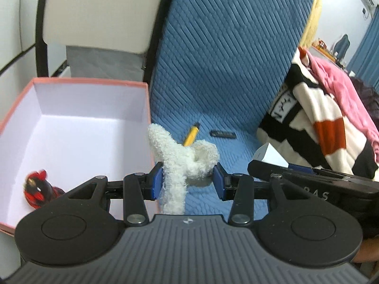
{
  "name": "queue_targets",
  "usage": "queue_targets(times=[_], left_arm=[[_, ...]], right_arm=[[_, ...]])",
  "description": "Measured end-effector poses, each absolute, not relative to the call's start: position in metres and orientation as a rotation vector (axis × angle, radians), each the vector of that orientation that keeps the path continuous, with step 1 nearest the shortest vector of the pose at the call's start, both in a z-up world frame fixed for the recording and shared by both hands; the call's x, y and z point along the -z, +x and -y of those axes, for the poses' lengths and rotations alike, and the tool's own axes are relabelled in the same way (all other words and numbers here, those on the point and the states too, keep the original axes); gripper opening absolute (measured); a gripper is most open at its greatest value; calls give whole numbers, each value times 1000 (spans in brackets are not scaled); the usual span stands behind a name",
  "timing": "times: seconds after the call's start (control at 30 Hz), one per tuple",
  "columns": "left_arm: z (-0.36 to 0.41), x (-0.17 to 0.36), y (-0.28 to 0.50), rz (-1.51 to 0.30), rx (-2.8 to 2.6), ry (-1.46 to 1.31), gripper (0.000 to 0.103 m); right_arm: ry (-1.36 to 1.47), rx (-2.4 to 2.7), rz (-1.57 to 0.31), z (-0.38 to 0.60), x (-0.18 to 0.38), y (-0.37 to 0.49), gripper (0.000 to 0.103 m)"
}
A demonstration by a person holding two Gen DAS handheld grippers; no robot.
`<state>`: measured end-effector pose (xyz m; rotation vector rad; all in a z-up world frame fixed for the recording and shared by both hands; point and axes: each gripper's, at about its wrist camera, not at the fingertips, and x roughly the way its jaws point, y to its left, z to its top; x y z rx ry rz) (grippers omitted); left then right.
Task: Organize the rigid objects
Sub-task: 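Carry the fluffy clip and charger with both grippers over the pink box, then open both grippers to drop the clip and charger into the box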
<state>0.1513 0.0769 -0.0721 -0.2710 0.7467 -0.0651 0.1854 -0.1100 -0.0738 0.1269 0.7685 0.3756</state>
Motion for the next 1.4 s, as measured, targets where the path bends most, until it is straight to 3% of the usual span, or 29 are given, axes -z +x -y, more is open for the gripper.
queue_targets(times=[0.6, 1.4], left_arm=[[-189, 38, 150, -651, -74, -317, 49], [-294, 153, 158, -893, -133, -418, 49]], right_arm=[[73, -540, -689, 10, 30, 202, 62], [-56, -620, -976, -86, 146, 220, 63]])
